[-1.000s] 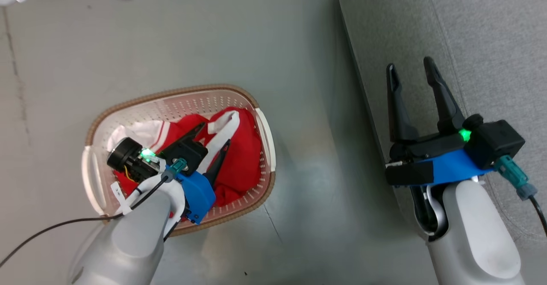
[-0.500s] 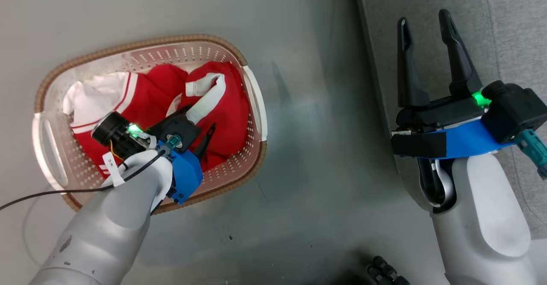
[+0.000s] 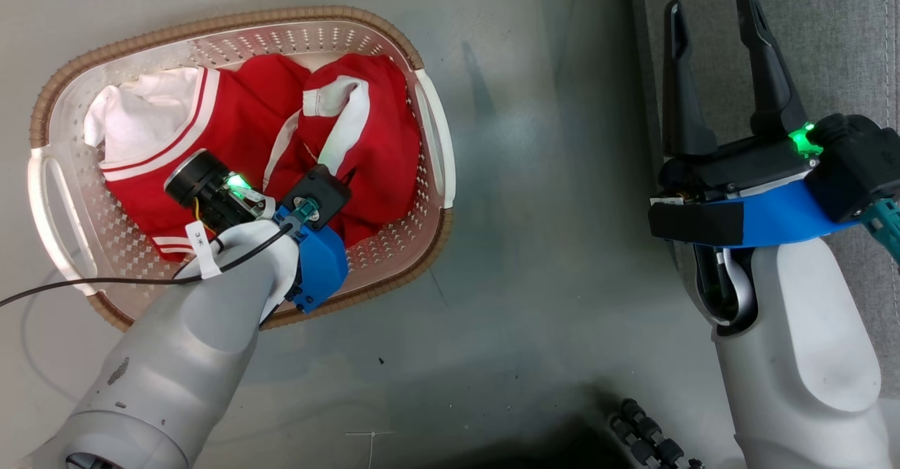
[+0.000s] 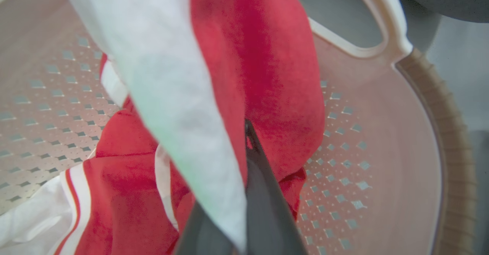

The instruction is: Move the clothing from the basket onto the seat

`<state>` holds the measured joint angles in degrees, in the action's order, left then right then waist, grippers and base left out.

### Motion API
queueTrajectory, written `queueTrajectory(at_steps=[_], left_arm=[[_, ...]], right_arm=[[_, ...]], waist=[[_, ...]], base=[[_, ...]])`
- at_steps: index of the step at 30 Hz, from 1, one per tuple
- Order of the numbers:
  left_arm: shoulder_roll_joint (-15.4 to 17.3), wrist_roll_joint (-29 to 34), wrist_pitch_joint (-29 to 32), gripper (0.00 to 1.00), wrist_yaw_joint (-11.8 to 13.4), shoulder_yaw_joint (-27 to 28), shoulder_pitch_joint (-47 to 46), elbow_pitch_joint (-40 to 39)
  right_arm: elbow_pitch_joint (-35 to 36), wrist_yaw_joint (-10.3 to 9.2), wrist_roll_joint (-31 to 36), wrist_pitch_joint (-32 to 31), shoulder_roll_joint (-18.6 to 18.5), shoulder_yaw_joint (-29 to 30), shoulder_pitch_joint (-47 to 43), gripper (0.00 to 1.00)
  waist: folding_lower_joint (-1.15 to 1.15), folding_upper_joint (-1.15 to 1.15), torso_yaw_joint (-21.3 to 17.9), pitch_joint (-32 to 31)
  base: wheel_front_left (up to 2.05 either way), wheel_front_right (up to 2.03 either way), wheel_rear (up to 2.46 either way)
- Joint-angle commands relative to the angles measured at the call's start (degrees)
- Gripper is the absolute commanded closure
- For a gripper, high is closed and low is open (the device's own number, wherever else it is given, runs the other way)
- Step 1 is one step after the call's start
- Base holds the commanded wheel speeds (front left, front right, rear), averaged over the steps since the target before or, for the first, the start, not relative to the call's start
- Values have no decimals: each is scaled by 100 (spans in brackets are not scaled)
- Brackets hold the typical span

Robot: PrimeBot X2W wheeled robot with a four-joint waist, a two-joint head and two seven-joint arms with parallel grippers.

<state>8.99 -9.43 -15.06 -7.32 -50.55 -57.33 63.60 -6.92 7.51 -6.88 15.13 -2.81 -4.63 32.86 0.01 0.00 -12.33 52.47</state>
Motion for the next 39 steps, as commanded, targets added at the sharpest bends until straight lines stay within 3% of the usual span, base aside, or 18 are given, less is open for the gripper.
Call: queueTrajectory(at_steps=[1,17,39], left_arm=[[25,-38,-18,100,-22,-46,-53,-40],[-9,-388,-18,100,-22,-5,262,-785],[-160,-569,-18,100,-12,1034,1304,-2216]], right_arm=[[-12,-4,48,4,-13,15,91,0],[-184,-3,112,4,-14,-1,-77,0],[-615,-4,175,4,-15,-85,-568,0]], waist=[[-1,0,8,-6],[-1,0,300,-539],[-1,0,843,-2135]], base=[[0,0,0],[0,0,0],[0,0,0]])
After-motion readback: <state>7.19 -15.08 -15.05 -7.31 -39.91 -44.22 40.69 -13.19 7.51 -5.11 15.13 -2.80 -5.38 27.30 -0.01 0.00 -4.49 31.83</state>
